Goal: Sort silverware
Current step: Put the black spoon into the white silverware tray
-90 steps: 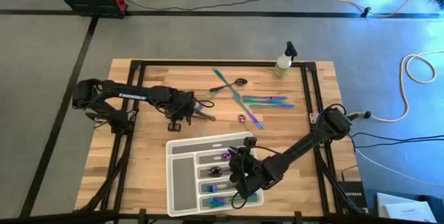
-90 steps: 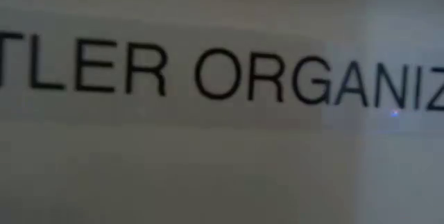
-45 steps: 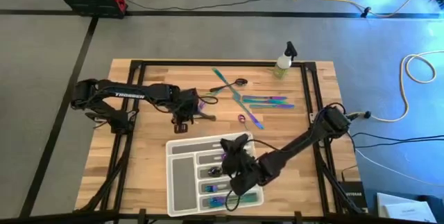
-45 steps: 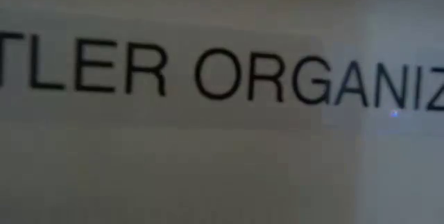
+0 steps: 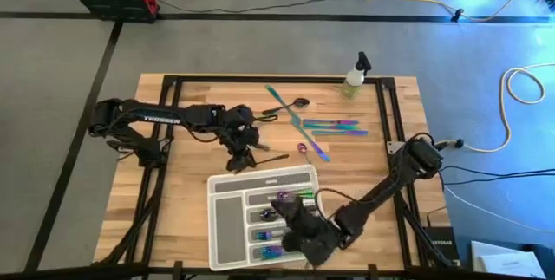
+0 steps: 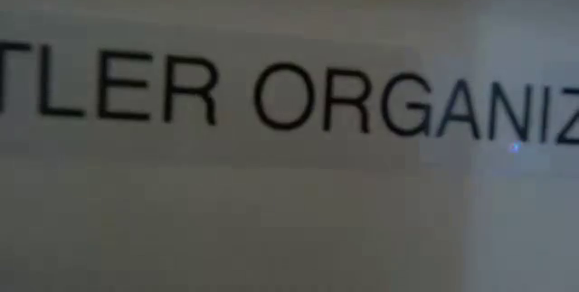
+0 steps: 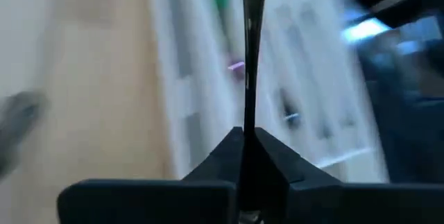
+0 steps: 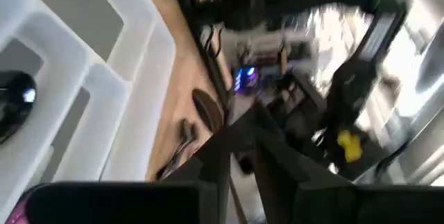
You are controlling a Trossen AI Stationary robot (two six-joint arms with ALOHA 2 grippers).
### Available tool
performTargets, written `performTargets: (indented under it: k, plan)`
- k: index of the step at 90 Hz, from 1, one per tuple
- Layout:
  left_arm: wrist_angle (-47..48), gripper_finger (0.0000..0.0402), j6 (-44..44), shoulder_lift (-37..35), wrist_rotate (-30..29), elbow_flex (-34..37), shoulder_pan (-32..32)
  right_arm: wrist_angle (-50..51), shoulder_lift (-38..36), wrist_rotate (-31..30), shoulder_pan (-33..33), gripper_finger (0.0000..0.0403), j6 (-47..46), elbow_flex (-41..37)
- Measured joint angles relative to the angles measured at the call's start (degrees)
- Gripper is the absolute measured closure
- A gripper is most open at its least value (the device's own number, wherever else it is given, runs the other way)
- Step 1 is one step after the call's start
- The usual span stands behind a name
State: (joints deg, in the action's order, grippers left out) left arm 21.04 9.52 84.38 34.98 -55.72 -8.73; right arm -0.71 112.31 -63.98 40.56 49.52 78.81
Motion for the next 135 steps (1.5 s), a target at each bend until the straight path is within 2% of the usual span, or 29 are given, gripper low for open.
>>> performTargets:
  k: [14, 26, 46, 53, 67, 85, 94, 116, 135]
  plan:
    - [-11.6, 0.0397, 6.2, 0.0, 8.1, 0.0, 3.1, 0.4, 0.1, -2.5, 1.0, 0.0358, 6.6, 2.4]
    - [-22.2, 0.0397, 13.4, 0.0, 10.3, 0.0, 7.1, 1.2, 0.3, -4.6, 0.7, 0.0358, 15.6, 3.8]
    - [-36.8, 0.0397, 24.9, 0.0, 13.9, 0.0, 11.2, 8.7, 0.3, -4.4, -0.5, 0.0358, 19.1, 7.2]
    - [-37.6, 0.0398, 26.8, 0.0, 15.5, 0.0, 11.6, 11.4, 0.4, -4.3, -0.7, 0.0358, 20.5, 8.8]
    - [-36.7, 0.0398, 29.6, 0.0, 14.4, 0.0, 10.9, 15.6, 0.4, -3.4, -0.9, 0.0358, 22.4, 12.9]
    - [-36.6, 0.0398, 33.4, 0.0, 9.5, 0.0, 8.8, 22.6, 0.3, -2.8, -0.9, 0.0356, 21.8, 17.2]
    - [-36.6, 0.0398, 35.3, 0.0, 8.4, 0.0, 8.4, 26.3, 0.4, -2.6, -1.0, 0.0337, 21.7, 18.3]
    - [-37.5, 0.0398, 37.8, 0.0, 7.7, 0.0, 8.2, 27.4, 0.3, -4.1, -1.9, 0.0266, 21.5, 19.8]
    - [-39.0, 0.0398, 39.8, 0.0, 8.9, 0.0, 8.3, 30.9, 0.6, -4.1, -2.9, 0.0268, 22.5, 19.8]
